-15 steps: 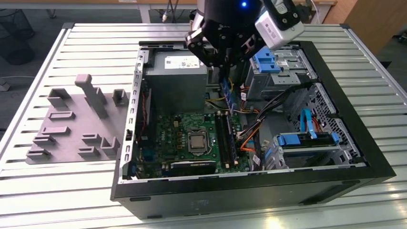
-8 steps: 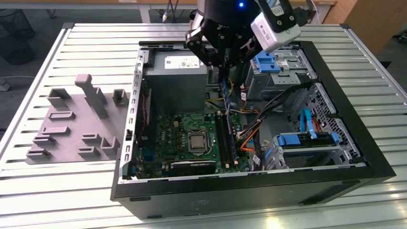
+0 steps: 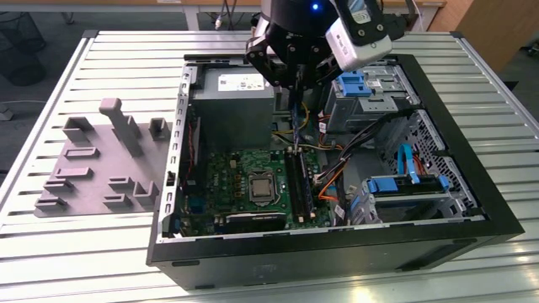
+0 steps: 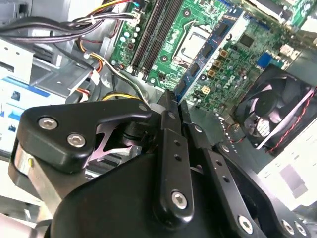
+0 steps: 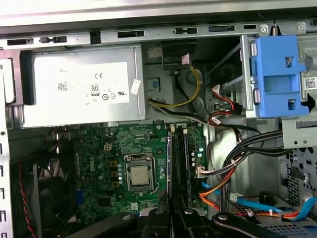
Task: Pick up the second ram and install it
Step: 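Insert the second ram into the second slot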
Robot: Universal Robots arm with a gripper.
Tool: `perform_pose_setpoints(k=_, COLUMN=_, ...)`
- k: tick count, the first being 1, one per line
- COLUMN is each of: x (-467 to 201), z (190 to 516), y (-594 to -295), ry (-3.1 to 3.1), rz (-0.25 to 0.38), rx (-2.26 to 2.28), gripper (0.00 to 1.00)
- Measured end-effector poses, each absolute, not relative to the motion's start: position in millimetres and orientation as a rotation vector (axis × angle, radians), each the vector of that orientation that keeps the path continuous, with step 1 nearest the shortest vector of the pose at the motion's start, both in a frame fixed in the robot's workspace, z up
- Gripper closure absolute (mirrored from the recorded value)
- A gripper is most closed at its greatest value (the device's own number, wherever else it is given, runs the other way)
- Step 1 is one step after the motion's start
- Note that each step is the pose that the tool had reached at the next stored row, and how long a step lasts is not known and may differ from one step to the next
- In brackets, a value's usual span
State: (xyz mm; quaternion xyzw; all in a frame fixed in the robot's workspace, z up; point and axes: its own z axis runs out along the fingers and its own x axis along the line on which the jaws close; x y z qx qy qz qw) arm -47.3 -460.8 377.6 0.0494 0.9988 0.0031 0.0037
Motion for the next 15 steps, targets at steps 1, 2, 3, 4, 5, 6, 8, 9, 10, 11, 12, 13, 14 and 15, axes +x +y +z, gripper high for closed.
perform_pose_setpoints(k=1, x=-47.3, z=377.6, y=-460.8, ry=3.129, rz=0.01, rx=0.174, gripper=0.86)
perform_pose_setpoints(k=2, x=-47.3, z=377.6, y=-460.8, ry=3.128, rz=0.009, rx=0.193, gripper=0.86)
perform_pose_setpoints(k=3, x=-47.3, z=377.5, y=-460.8, ry=3.127, rz=0.009, rx=0.212, gripper=0.86)
perform_pose_setpoints(k=4, x=-47.3, z=377.4, y=-460.8, ry=3.125, rz=0.009, rx=0.231, gripper=0.86)
perform_pose_setpoints(k=5, x=-47.3, z=377.4, y=-460.8, ry=3.124, rz=0.009, rx=0.251, gripper=0.86)
perform_pose_setpoints(k=6, x=-47.3, z=377.3, y=-460.8, ry=3.122, rz=0.009, rx=0.273, gripper=0.86)
perform_pose_setpoints(k=8, x=-47.3, z=377.2, y=-460.8, ry=3.118, rz=0.009, rx=0.316, gripper=0.86)
perform_pose_setpoints(k=9, x=-47.3, z=377.1, y=-460.8, ry=3.116, rz=0.009, rx=0.337, gripper=0.86)
perform_pose_setpoints(k=10, x=-47.3, z=377.1, y=-460.8, ry=3.113, rz=0.009, rx=0.356, gripper=0.86)
perform_pose_setpoints(k=11, x=-47.3, z=377.0, y=-460.8, ry=3.111, rz=0.009, rx=0.376, gripper=0.86)
perform_pose_setpoints(k=12, x=-47.3, z=377.0, y=-460.8, ry=3.108, rz=0.009, rx=0.397, gripper=0.86)
perform_pose_setpoints(k=13, x=-47.3, z=376.9, y=-460.8, ry=3.106, rz=0.008, rx=0.419, gripper=0.86)
perform_pose_setpoints(k=14, x=-47.3, z=376.9, y=-460.8, ry=3.103, rz=0.008, rx=0.44, gripper=0.86)
perform_pose_setpoints(k=15, x=-47.3, z=376.8, y=-460.7, ry=3.099, rz=0.008, rx=0.464, gripper=0.86)
